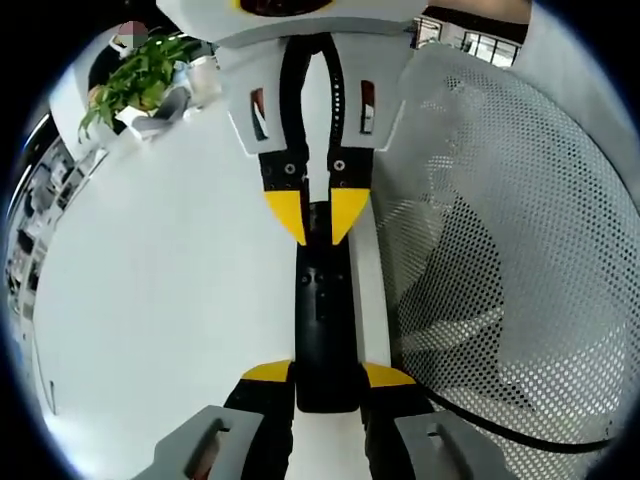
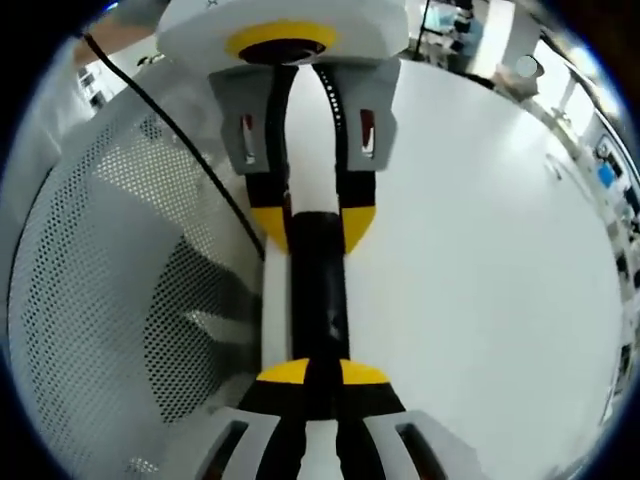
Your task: Press the specified remote control buttons in sequence, fully releasing each button before pressing the next.
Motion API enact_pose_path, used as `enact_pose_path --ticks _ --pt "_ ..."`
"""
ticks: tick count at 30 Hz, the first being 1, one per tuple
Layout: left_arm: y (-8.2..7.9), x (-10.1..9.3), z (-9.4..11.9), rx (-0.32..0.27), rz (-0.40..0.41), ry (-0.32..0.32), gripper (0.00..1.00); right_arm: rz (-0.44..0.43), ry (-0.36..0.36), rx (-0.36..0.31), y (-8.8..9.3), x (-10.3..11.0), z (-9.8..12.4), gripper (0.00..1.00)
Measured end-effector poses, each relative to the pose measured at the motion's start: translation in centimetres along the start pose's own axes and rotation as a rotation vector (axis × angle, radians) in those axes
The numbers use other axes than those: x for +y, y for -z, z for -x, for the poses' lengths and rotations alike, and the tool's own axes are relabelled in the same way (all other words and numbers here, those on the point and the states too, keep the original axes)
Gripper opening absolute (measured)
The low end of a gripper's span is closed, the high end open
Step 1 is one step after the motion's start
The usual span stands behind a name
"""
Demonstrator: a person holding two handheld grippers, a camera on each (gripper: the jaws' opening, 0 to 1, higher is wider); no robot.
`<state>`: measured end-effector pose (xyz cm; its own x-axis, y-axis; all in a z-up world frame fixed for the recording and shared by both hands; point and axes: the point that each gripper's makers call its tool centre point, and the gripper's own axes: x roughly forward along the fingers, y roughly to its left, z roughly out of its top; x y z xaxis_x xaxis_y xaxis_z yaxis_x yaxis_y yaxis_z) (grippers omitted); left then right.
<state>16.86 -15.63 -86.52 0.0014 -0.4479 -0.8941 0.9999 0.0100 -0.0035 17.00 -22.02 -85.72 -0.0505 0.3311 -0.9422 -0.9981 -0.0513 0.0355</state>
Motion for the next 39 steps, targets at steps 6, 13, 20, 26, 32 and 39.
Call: enact_pose_path --ticks 6,13,20,26,32,39 --pt "0.02 -0.03 0.05 -0.022 0.01 -0.005 0.25 -0.004 -0.028 0.067 -0.14 -0.11 -0.08 0.06" --pt "-0.02 -0.01 0.04 -0.023 0.011 -0.003 0.25 -0.024 -0.057 0.102 0.08 -0.16 -0.06 0.06" --pt "-0.01 -0.02 0.09 -0.05 0.018 0.0 0.25 -0.051 -0.007 -0.11 0.02 -0.04 0.24 0.06" --pt "-0.05 -0.05 0.04 -0.047 0.017 0.0 0.25 -0.04 0.012 -0.216 0.15 0.15 0.42 0.06" --pt "-0.02 -0.09 0.11 -0.073 0.023 0.001 0.25 -0.041 0.051 -0.258 -0.07 0.25 0.46 0.06" --pt "-0.06 -0.08 0.11 -0.07 0.021 0.0 0.25 -0.041 0.107 -0.291 -0.28 0.16 0.53 0.06"
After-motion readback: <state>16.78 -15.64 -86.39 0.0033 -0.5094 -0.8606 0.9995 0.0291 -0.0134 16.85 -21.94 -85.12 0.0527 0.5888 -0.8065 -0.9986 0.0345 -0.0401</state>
